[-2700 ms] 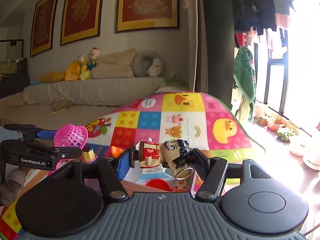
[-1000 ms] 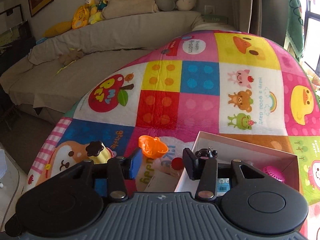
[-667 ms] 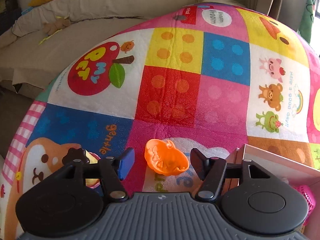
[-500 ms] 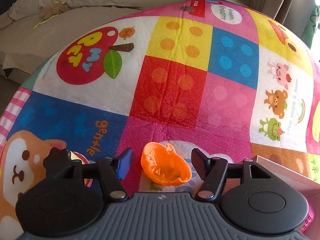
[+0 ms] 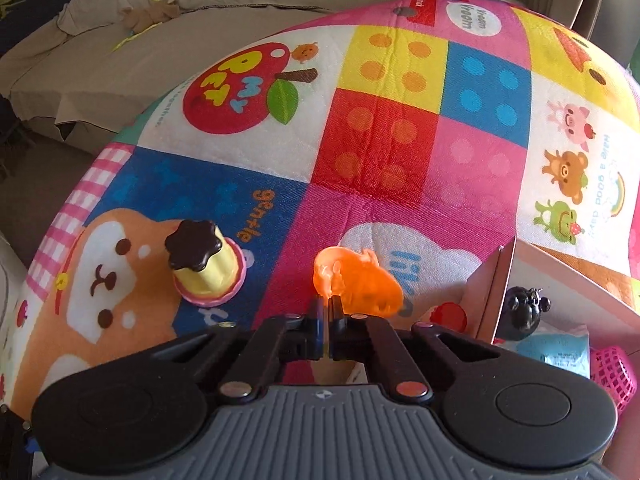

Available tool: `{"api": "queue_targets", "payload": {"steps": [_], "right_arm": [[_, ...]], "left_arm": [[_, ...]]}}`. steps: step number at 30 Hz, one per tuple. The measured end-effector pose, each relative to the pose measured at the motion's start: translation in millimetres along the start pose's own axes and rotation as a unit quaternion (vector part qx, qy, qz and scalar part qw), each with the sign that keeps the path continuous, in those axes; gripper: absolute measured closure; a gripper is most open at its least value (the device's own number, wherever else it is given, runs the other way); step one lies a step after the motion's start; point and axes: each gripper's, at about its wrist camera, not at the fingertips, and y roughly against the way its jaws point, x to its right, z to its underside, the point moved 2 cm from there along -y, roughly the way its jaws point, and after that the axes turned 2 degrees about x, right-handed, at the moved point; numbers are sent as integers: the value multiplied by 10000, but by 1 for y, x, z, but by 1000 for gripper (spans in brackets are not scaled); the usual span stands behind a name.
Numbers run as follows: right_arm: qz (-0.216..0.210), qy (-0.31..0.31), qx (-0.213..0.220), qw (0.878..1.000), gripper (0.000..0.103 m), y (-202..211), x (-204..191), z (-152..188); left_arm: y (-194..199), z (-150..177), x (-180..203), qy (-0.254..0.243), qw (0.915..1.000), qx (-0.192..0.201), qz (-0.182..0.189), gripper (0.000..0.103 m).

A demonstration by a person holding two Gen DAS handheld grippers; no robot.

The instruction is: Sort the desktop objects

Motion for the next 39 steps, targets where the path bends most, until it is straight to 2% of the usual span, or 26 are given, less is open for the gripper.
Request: {"api": "queue_targets", "payload": {"steps": [4,6,8,10,13,14,16,17,22,27,32,35,39], "right_arm": [[-702,174,-349,9968,101,27,-13,16],[-810,255,-329,9958,98,41,-18,18],[-536,247,-85,9982,91,48,-15,12],[-227,-83,14,9997,83,42,0,-2],[302,-665,-94,9973,83,15,30,-20],[535,-683,-80,9962,83,6,33,-23],[1176,-401,-35,9922,83,-14,35,-29],[1348,-289,-86,9904,83,-22,36,-31],[1608,52,-554,9854,85,-52,32,-32],[1410,238,-747,9869,85,-49,19,-24],[870,198,-972,9913,85,-30,4,-8],[420,129,-1205,9917,86,-19,-6,15],[-6,289,-1212,9922,87,10,-14,52]], "left_arm": [[-1,1,3,-46,9999,-39,113,0],[-1,1,4,-70,9999,-43,123,0],[-1,1,4,-58,9999,-46,125,0],[-1,1,3,-9,9999,-55,126,0],[-1,1,0,66,9999,-41,96,0],[0,1,0,81,9999,-28,85,0],[0,1,-1,91,9999,-26,78,0],[-1,1,-1,95,9999,-31,78,0],[-1,-1,-3,150,9998,-52,110,0],[-1,0,-3,152,9998,-65,132,0],[-2,0,-1,111,9998,-91,146,0],[-1,3,4,-31,9996,-207,202,0],[10,13,13,-275,9985,-303,358,0]]}}
